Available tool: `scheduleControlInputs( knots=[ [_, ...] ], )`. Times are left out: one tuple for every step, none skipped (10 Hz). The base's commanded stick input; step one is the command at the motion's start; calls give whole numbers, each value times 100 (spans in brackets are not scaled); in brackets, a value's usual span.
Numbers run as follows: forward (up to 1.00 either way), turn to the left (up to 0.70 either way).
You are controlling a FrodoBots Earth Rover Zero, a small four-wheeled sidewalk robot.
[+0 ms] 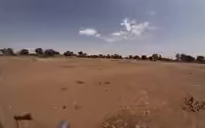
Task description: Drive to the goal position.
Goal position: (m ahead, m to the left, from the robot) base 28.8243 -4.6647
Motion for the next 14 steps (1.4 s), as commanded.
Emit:
scheduleControlInputs(
  knots=[
    [70, 0],
    [70, 0],
    [70, 0],
    [70, 0],
    [70, 0],
    [70, 0],
    [70, 0],
    [70, 0],
    [70, 0],
    [70, 0],
    [70, 0],
    [70, 0],
    [70, 0],
    [70, 0]
  ],
)
